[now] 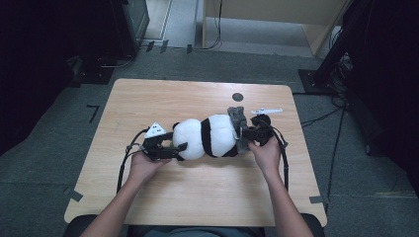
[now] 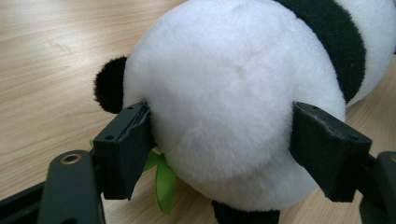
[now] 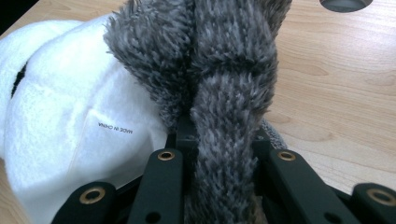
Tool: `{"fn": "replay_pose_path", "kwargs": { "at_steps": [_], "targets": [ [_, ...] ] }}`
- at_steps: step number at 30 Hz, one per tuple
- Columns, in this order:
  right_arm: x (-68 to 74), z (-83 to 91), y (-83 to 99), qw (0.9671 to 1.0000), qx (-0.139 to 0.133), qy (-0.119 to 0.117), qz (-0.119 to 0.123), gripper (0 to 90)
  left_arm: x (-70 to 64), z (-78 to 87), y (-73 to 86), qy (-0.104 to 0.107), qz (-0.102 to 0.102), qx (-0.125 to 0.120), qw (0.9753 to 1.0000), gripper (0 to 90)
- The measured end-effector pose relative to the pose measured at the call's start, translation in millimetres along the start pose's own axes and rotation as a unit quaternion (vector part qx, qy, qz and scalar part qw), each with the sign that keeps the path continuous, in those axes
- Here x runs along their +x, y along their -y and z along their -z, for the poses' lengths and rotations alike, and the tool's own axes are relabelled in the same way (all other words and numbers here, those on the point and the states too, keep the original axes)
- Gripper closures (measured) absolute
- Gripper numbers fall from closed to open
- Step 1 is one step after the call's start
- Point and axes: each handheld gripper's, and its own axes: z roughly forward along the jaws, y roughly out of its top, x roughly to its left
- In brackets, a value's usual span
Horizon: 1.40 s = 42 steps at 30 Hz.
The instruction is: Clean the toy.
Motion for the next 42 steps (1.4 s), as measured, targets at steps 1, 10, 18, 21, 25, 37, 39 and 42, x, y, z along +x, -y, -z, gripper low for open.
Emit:
{"fn": "replay_pose_path", "kwargs": {
  "at_steps": [1, 10, 18, 21, 25, 37, 39, 42],
  "targets": [
    [-0.7, -0.8, 0.3, 1.0, 0.001, -0.003, -0.004, 75.1, 0.5, -0.5, -0.5, 0.002, 0.002, 0.002, 1.0, 21.5],
    [-3.3, -17.3, 7.4, 0.9996, 0.025, 0.004, -0.01, 75.4, 5.0, -2.4, -3.2, 0.013, 0.003, 0.008, 0.9999, 18.4],
    [-5.9, -33.6, 14.1, 0.9979, 0.062, 0.007, -0.014, 75.4, 7.8, -4.8, -3.0, 0.02, -0.011, -0.001, 0.9997, 13.1],
    [-5.1, -35.0, 14.2, 0.9978, 0.064, 0.009, -0.014, 75.4, 8.8, -5.4, -3.2, 0.025, -0.012, -0.002, 0.9996, 12.8],
    [-4.6, -35.8, 14.3, 0.9976, 0.066, 0.011, -0.015, 75.5, 10.1, -6.7, -3.5, 0.037, -0.001, -0.005, 0.9993, 12.9],
    [-5.4, -38.7, 12.7, 0.9971, 0.073, 0.01, -0.017, 76.1, 8.2, -7.1, -7.8, 0.031, -0.004, 0.001, 0.9995, 29.0],
    [-7.3, -34.9, 11.7, 0.997, 0.076, 0.012, -0.01, 75.8, 9.1, -5.7, -7.7, 0.032, -0.003, 0.003, 0.9995, 33.1],
    [-12.9, -25.4, 9.7, 0.9971, 0.073, 0.005, -0.019, 76.0, 7.9, -5.1, -7.5, 0.024, -0.015, 0.004, 0.9996, 36.5]
  ]
}}
